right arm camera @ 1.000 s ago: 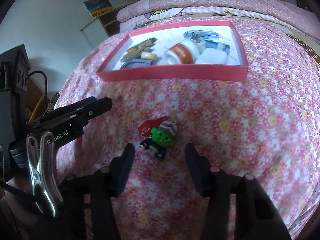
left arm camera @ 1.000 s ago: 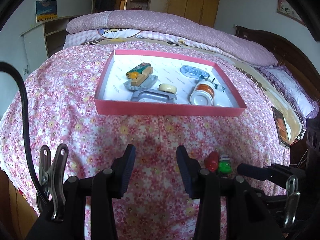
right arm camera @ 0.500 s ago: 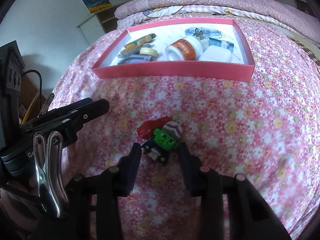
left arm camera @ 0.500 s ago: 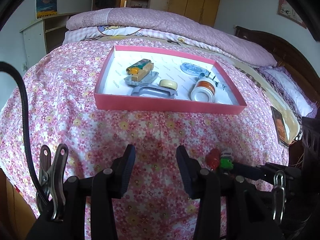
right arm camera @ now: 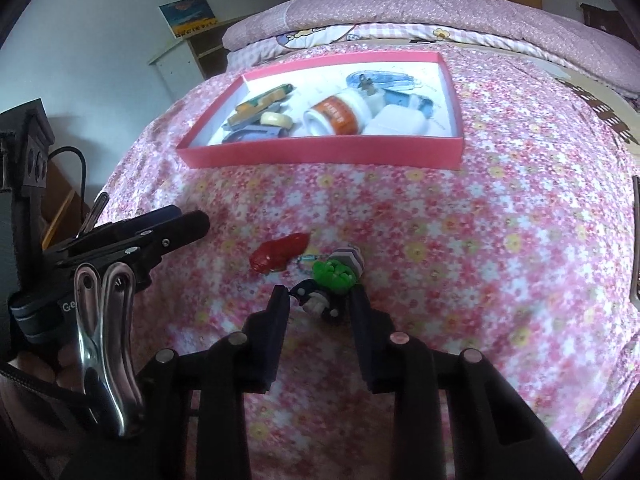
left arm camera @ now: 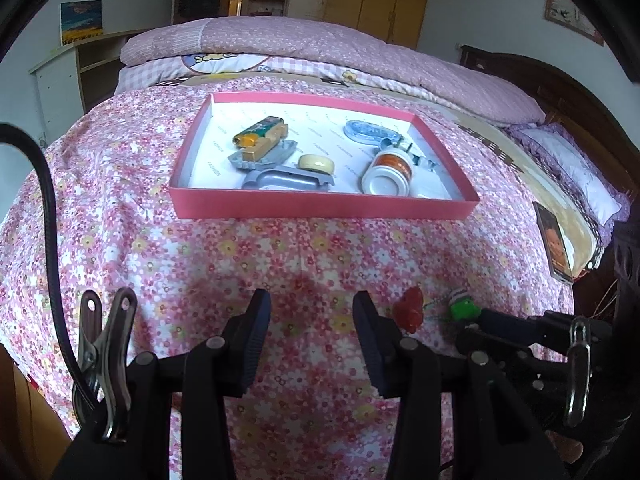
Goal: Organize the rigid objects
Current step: 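Grasp the green figure keychain with the right gripper while the left gripper reaches the red piece, then grasp the red piece with the left gripper while the right gripper lifts the green figure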
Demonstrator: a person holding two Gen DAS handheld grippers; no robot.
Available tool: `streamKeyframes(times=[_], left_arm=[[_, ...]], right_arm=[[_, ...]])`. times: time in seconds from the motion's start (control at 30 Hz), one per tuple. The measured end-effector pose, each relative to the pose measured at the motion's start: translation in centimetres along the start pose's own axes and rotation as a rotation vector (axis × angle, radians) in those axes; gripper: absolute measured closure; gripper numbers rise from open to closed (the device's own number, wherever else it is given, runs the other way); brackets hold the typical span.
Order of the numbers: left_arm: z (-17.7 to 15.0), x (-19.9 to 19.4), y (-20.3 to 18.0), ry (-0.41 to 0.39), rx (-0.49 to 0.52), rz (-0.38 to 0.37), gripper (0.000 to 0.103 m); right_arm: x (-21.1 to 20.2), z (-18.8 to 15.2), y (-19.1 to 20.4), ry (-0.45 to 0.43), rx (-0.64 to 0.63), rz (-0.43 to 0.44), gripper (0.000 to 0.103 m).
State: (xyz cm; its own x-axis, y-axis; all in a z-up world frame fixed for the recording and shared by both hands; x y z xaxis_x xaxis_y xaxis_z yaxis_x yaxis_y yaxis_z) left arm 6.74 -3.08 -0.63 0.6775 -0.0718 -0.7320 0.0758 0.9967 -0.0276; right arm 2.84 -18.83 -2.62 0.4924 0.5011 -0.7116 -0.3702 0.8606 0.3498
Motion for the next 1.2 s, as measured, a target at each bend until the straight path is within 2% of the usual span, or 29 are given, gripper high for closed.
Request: streamKeyframes(times=[0.27, 0.7, 0.93, 1.07, 1.2], left_arm=[[-0.3, 0.2, -1.3, 0.020, 0.015, -0.047, 0.058], [-0.9, 0.9, -5.4, 0.031, 0.135, -0.099, 0.058], [-1.4, 1.9, -7.3, 0.031, 0.210, -0.113, 0.069], [-1.7, 2.5, -7.7, 0.038, 0.225, -0.104, 0.072], [-1.5, 2.7, -7.8, 0.028, 0.228, -0.098, 0.081]], right_arm=[[-0.4, -0.8, -1.7, 0.005, -0.003, -0.054, 0.071], [-0.4, -1.3, -2.7, -0.018, 0.034, 0.013, 0.072], [-0.6, -1.4, -3.0, -0.030, 0.055, 0.055, 0.072], [-0.6, -1.5, -3.1, -0.037, 0.063, 0.069, 0.072], [-0.6, -1.4, -3.2, -0.039, 0.067, 0.075, 0.072]])
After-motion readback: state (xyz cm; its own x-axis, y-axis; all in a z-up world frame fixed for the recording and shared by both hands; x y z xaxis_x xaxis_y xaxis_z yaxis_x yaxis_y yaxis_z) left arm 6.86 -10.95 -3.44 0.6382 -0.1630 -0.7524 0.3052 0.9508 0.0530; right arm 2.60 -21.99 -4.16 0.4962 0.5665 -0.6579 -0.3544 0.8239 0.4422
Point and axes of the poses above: each gripper's, at about its wrist camera, not at the fingertips, and x roughly the way its jaws point, y to its left, z to its top, the point moved 7 cm from there along x, roughly the way its jaws point, and after that the axes turned 8 degrees about z, right-handed, at the moved point
